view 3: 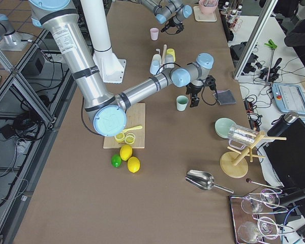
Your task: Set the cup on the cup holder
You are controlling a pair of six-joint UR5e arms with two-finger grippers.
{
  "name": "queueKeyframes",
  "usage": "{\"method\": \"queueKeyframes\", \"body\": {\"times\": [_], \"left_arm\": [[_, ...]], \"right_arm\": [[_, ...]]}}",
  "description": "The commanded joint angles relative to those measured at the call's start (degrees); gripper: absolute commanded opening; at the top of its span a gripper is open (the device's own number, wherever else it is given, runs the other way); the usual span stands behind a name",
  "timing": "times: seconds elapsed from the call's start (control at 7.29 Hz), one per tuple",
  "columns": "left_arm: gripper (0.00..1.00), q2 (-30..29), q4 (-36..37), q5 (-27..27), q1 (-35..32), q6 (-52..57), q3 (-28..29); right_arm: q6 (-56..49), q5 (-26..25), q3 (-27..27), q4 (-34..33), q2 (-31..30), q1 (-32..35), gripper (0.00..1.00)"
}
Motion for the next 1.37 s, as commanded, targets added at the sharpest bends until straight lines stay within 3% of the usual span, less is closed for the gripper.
{"method": "queueKeyframes", "body": {"times": [0.0,0.41,0.55,0.96,1.24], "left_arm": [[0.98,-0.8,2.33,0.86,2.38,1.49,0.01],[0.98,-1.68,5.41,0.07,2.83,4.14,3.42],[0.98,-1.68,5.15,-2.81,2.92,4.31,4.31],[0.98,-4.14,5.59,-3.63,2.92,8.96,9.75],[0.98,-4.14,6.37,-3.71,2.92,8.97,11.6]], "right_arm": [[-2.61,-0.63,-18.22,-0.14,13.24,-0.62,1.0],[-8.67,-1.6,-34.68,-0.41,21.88,-1.67,1.0],[-9.21,-0.99,-37.26,-2.24,22.96,-2.72,1.0],[-10.96,1.29,-38.95,-13.91,26.48,-5.02,1.0],[-17.56,1.3,-40.97,-19.63,27.27,-5.02,1.0]]}}
